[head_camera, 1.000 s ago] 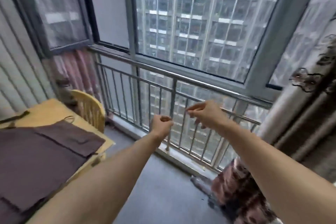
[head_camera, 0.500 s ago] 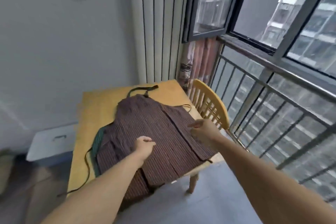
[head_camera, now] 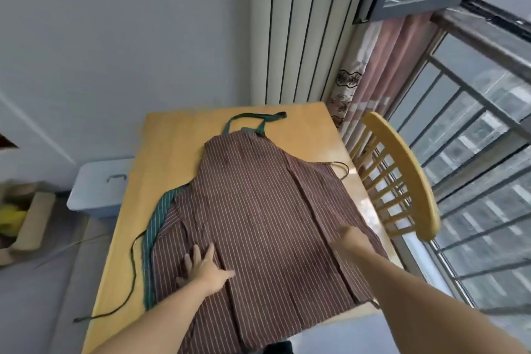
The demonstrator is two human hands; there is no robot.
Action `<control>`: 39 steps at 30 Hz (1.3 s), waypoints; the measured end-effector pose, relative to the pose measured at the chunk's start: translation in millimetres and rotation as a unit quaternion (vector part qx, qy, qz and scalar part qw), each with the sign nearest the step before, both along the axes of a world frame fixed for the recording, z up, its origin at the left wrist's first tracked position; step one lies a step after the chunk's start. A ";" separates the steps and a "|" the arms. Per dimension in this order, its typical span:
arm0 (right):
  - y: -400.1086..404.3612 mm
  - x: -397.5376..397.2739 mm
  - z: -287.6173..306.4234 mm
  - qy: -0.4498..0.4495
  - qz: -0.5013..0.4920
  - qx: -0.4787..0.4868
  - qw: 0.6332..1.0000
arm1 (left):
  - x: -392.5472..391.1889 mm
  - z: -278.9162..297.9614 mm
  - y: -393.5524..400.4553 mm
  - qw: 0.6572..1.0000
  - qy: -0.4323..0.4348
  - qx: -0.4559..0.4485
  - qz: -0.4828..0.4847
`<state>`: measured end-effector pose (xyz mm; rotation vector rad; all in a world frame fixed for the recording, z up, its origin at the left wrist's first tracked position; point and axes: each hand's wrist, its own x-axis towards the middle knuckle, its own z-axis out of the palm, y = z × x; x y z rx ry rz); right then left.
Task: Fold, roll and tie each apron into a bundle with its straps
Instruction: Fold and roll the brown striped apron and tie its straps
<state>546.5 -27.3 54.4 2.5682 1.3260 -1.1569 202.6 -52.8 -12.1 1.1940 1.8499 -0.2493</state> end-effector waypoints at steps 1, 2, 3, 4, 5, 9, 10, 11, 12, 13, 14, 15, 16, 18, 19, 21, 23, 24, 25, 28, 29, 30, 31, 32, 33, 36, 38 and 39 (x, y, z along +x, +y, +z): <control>6.3 10.4 -10.8 -0.007 -0.007 -0.007 1.000 | 4.7 -7.0 6.2 1.000 0.014 -0.013 -0.010; 11.1 20.2 -19.7 -0.019 -0.017 -0.019 0.999 | 9.9 -12.0 12.6 0.999 0.030 -0.024 -0.018; 18.6 32.5 -30.1 -0.043 -0.025 -0.033 0.998 | 18.1 -21.9 22.2 0.998 0.045 -0.032 -0.023; 23.1 42.5 -39.0 -0.071 -0.026 -0.046 0.996 | 24.0 -26.5 28.9 0.997 0.058 -0.036 -0.027; 24.9 47.5 -41.6 -0.093 -0.018 -0.055 0.994 | 27.3 -27.9 34.8 0.996 0.074 -0.029 -0.036; 43.3 65.1 -53.5 -0.129 0.018 -0.078 0.988 | 29.1 -29.7 82.9 0.993 0.091 -0.012 -0.078; 49.5 66.1 -57.6 -0.140 0.018 -0.074 0.987 | 28.0 -28.7 98.6 0.992 0.088 -0.007 -0.086; 54.7 67.7 -60.4 -0.148 0.015 -0.068 0.987 | 28.5 -27.9 113.1 0.992 0.082 -0.002 -0.093; 61.2 67.7 -64.8 -0.151 0.006 -0.069 0.986 | 29.0 -27.8 126.4 0.992 0.078 -0.001 -0.097; 65.3 66.8 -64.7 -0.155 -0.010 -0.071 0.985 | 30.5 -29.8 134.7 0.992 0.077 0.002 -0.099; 69.3 67.1 -63.9 -0.163 -0.021 -0.077 0.983 | 31.5 -29.8 140.1 0.991 0.078 0.000 -0.104; 72.9 70.3 -60.9 -0.166 -0.029 -0.086 0.982 | 32.4 -30.7 141.8 0.990 0.080 -0.003 -0.115; 75.7 69.6 -56.7 -0.161 -0.025 -0.102 0.981 | 27.9 -28.1 138.6 0.987 0.083 -0.010 -0.133; 79.6 74.0 -48.4 -0.138 -0.017 -0.125 0.982 | 20.0 -26.3 128.1 0.982 0.075 0.000 -0.174; 80.6 73.7 -47.8 -0.123 -0.029 -0.125 0.984 | 9.5 -25.2 124.2 0.981 0.066 0.016 -0.184; 77.0 72.3 -48.1 -0.098 -0.037 -0.118 0.988 | -13.2 -24.2 120.7 0.981 0.051 0.069 -0.176; 77.1 65.7 -49.8 -0.102 0.003 -0.097 0.990 | -41.2 -25.3 126.6 0.973 0.074 0.162 -0.149; 77.7 59.1 -48.2 -0.099 0.013 -0.079 0.992 | -55.2 -25.1 132.4 0.966 0.096 0.190 -0.148; 79.8 49.3 -39.8 -0.083 0.006 -0.051 0.995 | -65.1 -23.8 141.7 0.958 0.123 0.202 -0.163; 90.6 13.9 -6.9 -0.032 0.000 0.035 0.999 | -75.6 -15.9 176.6 0.942 0.167 0.198 -0.213; 93.1 0.4 4.3 -0.001 0.011 0.032 0.999 | -76.6 -12.1 187.4 0.946 0.166 0.189 -0.204; 94.5 -13.7 15.0 0.029 0.026 0.026 0.999 | -78.0 -9.9 196.9 0.950 0.168 0.177 -0.196; 94.1 -26.1 23.1 0.046 0.037 0.027 0.998 | -81.0 -8.7 203.9 0.953 0.174 0.168 -0.181; 93.6 -35.7 28.2 0.042 0.046 0.037 0.997 | -87.5 -11.7 211.4 0.958 0.175 0.160 -0.160; 92.5 -43.3 32.5 0.022 0.052 0.048 0.997 | -95.4 -14.7 215.8 0.965 0.163 0.160 -0.128; 90.3 -56.5 40.2 -0.112 0.062 0.065 0.990 | -123.0 -12.7 228.9 0.979 0.089 0.167 0.079; 86.3 -64.5 42.2 -0.164 0.037 0.074 0.983 | -146.0 -10.7 236.3 0.970 0.104 0.158 0.154; 85.0 -72.3 43.8 -0.172 0.021 0.091 0.981 | -162.1 -13.5 239.3 0.968 0.114 0.153 0.161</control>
